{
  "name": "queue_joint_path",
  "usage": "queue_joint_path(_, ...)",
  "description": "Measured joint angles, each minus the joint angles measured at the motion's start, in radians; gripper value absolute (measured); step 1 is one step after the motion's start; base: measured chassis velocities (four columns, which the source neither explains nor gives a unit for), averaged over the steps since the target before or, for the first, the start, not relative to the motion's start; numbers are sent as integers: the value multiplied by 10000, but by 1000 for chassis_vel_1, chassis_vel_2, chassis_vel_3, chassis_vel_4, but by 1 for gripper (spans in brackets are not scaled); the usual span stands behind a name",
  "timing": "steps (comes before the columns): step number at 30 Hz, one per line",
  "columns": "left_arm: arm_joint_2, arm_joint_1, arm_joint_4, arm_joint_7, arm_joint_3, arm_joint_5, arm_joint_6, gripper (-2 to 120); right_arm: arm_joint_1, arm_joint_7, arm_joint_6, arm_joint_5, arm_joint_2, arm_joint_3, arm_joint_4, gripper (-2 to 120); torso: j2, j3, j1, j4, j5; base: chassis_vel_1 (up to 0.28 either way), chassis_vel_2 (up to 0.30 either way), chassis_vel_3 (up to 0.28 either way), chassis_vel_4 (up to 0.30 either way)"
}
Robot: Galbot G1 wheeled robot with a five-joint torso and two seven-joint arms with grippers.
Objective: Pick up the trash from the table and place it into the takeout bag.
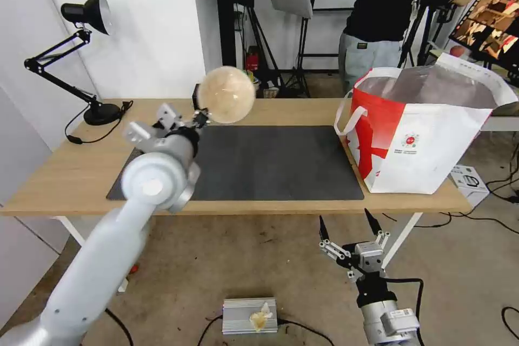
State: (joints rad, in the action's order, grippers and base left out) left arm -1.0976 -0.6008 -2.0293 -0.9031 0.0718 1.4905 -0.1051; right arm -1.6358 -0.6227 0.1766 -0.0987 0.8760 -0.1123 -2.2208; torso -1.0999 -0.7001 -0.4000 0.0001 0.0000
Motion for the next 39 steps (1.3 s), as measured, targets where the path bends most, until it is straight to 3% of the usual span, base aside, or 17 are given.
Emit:
queue_joint_path(13, -1594, 2244, 2054, 114, -2265, -571, 11, 0, 0, 0, 1, 0, 0, 0, 0, 100, -1, 0, 0, -2, 3, 0, 0, 0, 0)
queue_joint_path(22, -2263, 3315, 3282, 353, -3168, -613, 90, 0, 0, 0, 0, 0, 0, 0, 0, 100, -1, 0, -1, -1, 2, 0, 0, 0, 0)
queue_joint_path(25, -2302, 3360, 3340, 369, -3210, -613, 95, 0, 0, 0, 0, 0, 0, 0, 0, 100, -1, 0, -1, -1, 2, 0, 0, 0, 0)
queue_joint_path(28, -2816, 3888, 4101, 612, -3611, -628, 223, 0, 0, 0, 0, 0, 0, 0, 0, 100, 0, 0, -1, 0, 2, 0, 0, 0, 0)
queue_joint_path(39, -3744, 4759, 5355, 1531, -3833, -778, 417, 0, 0, 0, 0, 0, 0, 0, 0, 100, -1, 1, 0, -1, 1, 0, 0, 0, 0)
